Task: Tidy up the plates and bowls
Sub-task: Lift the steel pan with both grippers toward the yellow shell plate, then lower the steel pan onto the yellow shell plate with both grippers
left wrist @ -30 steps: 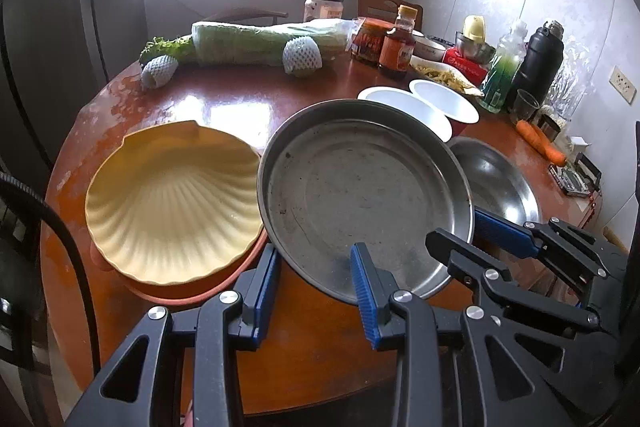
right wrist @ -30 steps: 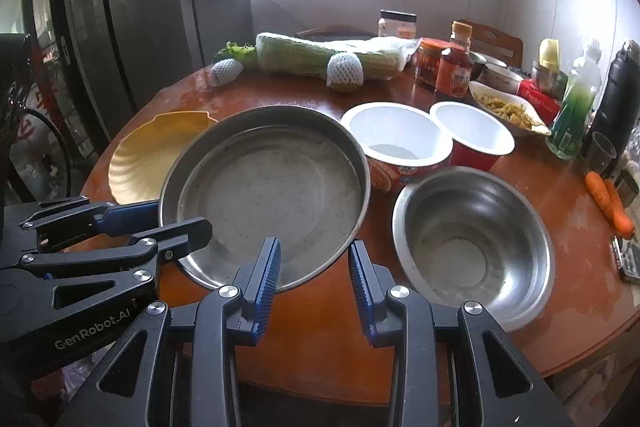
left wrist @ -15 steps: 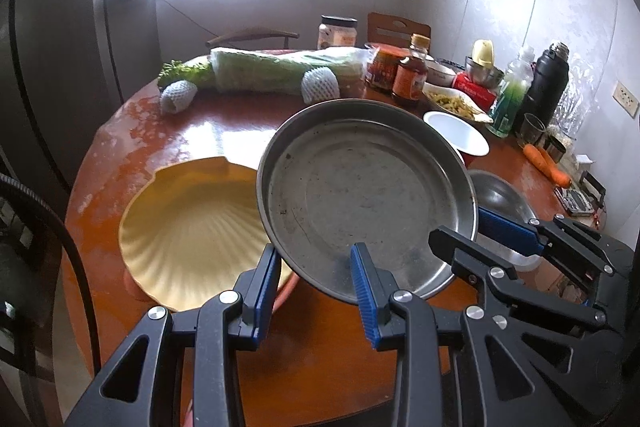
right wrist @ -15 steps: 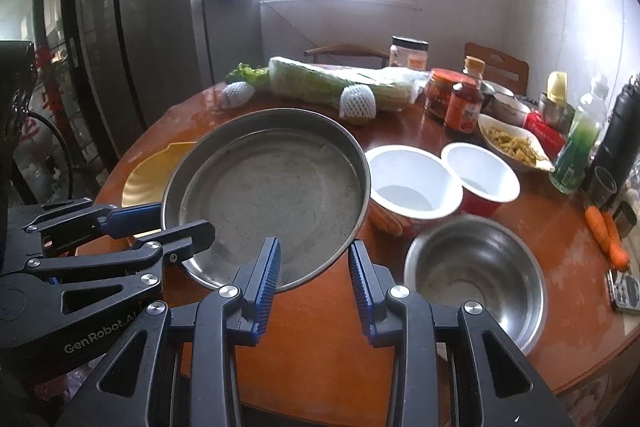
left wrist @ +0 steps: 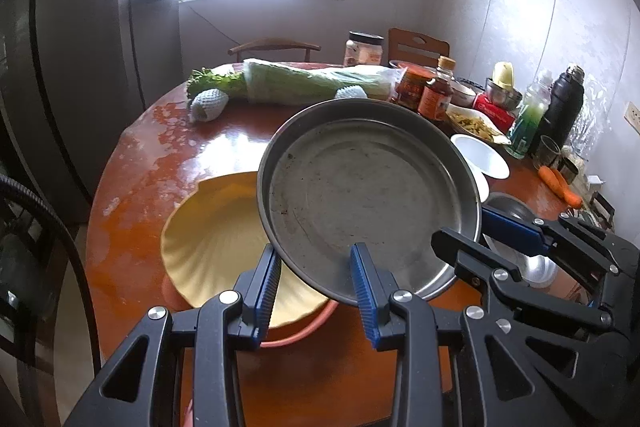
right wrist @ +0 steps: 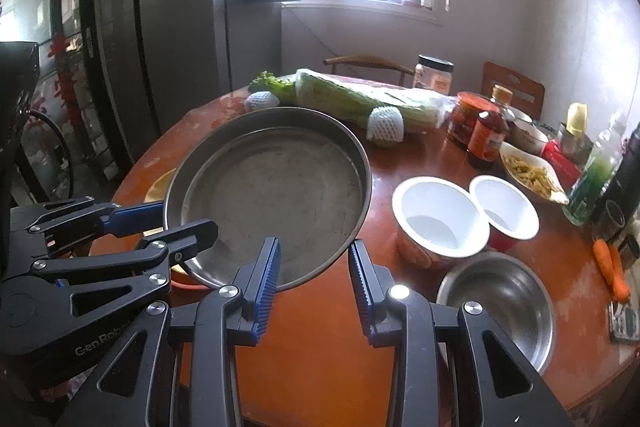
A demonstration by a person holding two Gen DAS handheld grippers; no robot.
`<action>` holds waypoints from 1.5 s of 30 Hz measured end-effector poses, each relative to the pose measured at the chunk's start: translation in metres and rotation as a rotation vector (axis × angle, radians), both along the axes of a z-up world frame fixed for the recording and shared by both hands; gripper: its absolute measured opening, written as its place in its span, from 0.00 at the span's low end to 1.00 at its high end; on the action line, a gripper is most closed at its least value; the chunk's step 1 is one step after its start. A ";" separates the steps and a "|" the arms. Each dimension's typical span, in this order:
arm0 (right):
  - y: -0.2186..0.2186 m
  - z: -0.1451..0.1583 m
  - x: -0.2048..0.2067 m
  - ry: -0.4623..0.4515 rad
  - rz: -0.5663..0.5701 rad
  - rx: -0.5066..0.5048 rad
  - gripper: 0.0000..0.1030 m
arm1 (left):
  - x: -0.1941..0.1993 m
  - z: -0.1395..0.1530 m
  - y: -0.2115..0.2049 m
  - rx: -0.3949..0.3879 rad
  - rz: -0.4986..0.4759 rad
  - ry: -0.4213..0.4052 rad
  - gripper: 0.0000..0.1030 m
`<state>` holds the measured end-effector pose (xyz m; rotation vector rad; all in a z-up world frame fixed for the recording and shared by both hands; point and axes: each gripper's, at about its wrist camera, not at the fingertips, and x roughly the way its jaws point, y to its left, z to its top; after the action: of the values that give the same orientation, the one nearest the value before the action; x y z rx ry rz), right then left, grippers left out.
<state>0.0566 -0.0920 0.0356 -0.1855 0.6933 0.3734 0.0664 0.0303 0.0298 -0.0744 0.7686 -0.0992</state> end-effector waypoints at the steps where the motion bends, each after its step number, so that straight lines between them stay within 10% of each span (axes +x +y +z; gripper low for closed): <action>1: 0.003 0.001 0.001 -0.001 0.004 0.000 0.36 | 0.000 0.001 0.002 0.000 0.004 -0.003 0.35; 45: 0.078 -0.019 0.040 0.042 0.135 -0.014 0.36 | 0.026 -0.021 0.065 0.039 0.129 0.015 0.35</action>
<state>0.0963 -0.0140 0.0161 -0.2393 0.7266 0.5023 0.0920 0.0954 0.0093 -0.0876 0.7781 0.0387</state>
